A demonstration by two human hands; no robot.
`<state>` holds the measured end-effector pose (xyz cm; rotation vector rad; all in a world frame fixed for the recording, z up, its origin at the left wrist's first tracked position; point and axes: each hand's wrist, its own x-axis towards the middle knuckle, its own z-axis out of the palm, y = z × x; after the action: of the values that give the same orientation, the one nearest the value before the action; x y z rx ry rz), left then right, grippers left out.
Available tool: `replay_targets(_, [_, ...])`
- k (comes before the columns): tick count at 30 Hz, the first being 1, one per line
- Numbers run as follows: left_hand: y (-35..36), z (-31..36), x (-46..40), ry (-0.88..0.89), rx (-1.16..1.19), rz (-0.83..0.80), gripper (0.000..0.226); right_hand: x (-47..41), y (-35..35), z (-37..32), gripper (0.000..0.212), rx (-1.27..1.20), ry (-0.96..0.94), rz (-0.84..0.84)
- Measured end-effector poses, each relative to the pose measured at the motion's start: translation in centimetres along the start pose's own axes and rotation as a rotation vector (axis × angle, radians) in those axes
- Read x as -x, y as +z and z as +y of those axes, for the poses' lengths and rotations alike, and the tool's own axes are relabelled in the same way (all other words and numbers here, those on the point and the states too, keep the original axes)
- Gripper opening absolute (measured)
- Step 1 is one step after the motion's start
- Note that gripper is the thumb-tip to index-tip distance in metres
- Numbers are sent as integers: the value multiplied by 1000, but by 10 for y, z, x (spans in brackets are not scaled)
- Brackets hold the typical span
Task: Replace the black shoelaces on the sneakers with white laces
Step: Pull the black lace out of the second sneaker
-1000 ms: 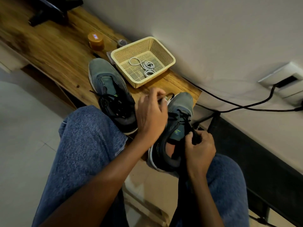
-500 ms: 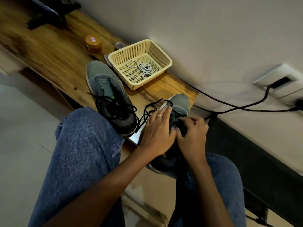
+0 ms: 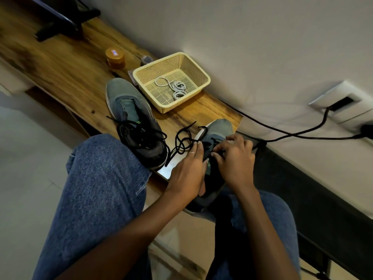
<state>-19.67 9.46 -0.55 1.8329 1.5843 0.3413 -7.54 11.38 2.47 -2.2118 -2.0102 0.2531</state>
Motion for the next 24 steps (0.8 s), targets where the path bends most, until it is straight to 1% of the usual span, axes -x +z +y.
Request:
replay_targets(2, [-2,0,-1,-2,0,-6,57,-1,0,1,17,28,-12,3])
replay_targets(5, [-5,4,2,-10,32,-20,57,3,7,1,12,-72,56,116])
replay_targets(7, [-8,6,3,-6,48,-48,60,7,8,0,6,-223,207,201])
replay_targets(8, [-9,7,4,-4,52,-63,63,7,9,2,2,-309,317,250])
replay_targets(9, [-9,7,3,-4,53,-74,65,6,8,5,3,-411,439,304])
replay_targets(11, [-9,7,2,-3,39,-97,73,3,6,11,15,-646,647,400])
replay_targets(12, [-9,7,2,0,26,-115,75,2,6,14,20,-731,698,436])
replay_targets(13, [-9,8,2,6,20,-131,75,3,6,16,21,-746,713,450])
replay_targets(15, [-8,10,2,17,19,-136,69,7,2,15,13,-638,658,403])
replay_targets(16, [-7,10,2,19,21,-125,66,9,-1,14,10,-568,598,357])
replay_targets(18, [-6,9,0,12,29,-102,62,11,-5,12,20,-432,444,245])
replay_targets(20, [-4,7,-1,13,22,-106,67,13,-7,6,20,-254,292,147])
replay_targets(21, [-3,6,-1,17,12,-113,72,13,-8,3,18,-180,245,110])
replay_targets(24, [-1,6,-1,14,7,-119,74,12,-4,-2,20,-78,235,22])
